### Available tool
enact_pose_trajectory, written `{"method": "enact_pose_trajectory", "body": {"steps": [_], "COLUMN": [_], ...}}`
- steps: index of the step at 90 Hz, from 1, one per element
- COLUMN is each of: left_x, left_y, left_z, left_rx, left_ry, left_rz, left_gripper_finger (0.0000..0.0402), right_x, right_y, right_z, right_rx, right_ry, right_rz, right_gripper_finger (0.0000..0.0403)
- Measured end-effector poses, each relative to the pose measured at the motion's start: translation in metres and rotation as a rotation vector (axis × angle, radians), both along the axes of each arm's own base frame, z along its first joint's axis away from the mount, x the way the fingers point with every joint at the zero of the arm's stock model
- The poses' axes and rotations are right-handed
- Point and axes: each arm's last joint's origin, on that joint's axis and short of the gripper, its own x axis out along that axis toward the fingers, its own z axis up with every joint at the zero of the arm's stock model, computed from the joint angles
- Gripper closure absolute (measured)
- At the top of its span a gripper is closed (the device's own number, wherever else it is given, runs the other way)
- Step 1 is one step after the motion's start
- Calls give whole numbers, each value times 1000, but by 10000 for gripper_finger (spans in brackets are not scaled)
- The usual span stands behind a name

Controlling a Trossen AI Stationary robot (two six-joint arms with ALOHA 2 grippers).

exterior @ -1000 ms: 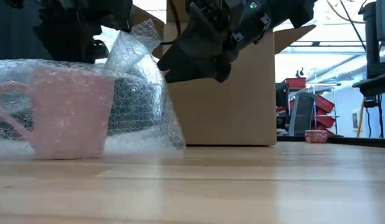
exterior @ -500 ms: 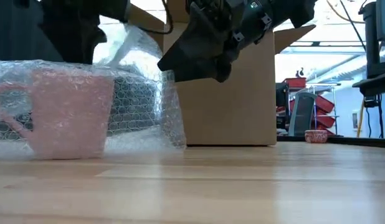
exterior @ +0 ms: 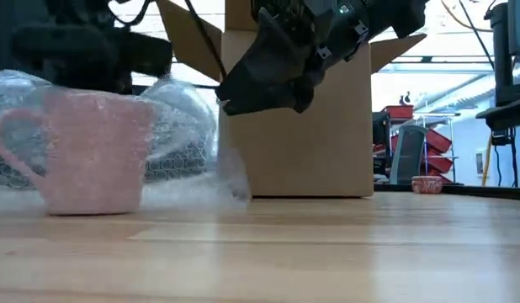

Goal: Wrap mug
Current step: Wrap the pink mug with bubble wrap

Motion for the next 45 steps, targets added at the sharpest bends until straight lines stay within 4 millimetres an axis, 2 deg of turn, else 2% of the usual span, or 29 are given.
{"method": "enact_pose_trajectory", "body": {"steps": [23, 33, 45], "left_x": [2, 3, 2], "left_y": [-1, -1, 0], "left_z": [-14, -18, -21], "left_rx": [-29, -32, -30], "left_ry": [-89, -122, -134], "left_rz": [-6, -28, -29], "left_gripper_finger": [258, 288, 343], "right_x": [0, 0, 0], "right_y": [0, 0, 0], "right_z": [0, 0, 0], "right_rx": [1, 0, 1], "right_ry": [0, 0, 0], "right_rz": [-1, -1, -1], "right_gripper_finger": [211, 211, 211]}}
